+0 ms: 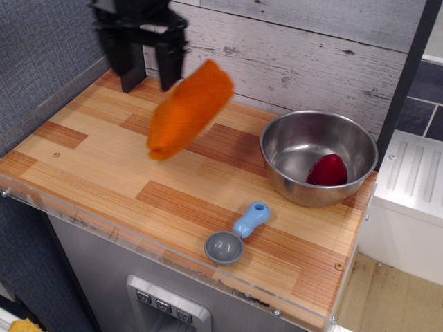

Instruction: Put the towel closer to the bowel

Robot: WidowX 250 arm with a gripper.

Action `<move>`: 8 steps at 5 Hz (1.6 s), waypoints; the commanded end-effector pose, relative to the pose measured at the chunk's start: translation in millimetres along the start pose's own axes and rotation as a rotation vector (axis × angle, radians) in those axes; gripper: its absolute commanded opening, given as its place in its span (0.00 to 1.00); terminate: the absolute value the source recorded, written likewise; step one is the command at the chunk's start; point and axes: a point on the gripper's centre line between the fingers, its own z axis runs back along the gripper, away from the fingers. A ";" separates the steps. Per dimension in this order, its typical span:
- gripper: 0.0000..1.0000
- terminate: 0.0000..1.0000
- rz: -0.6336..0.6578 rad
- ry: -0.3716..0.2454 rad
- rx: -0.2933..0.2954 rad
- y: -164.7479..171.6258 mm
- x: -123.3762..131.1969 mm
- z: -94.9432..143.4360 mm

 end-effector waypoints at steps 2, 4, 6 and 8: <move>1.00 0.00 0.007 -0.071 0.023 27.6 18.0 27.5; 1.00 0.00 -0.002 -0.090 0.009 6.9 18.7 28.7; 1.00 0.00 -0.002 -0.090 0.009 6.9 18.7 28.7; 1.00 1.00 -0.002 -0.090 0.009 6.9 18.7 28.7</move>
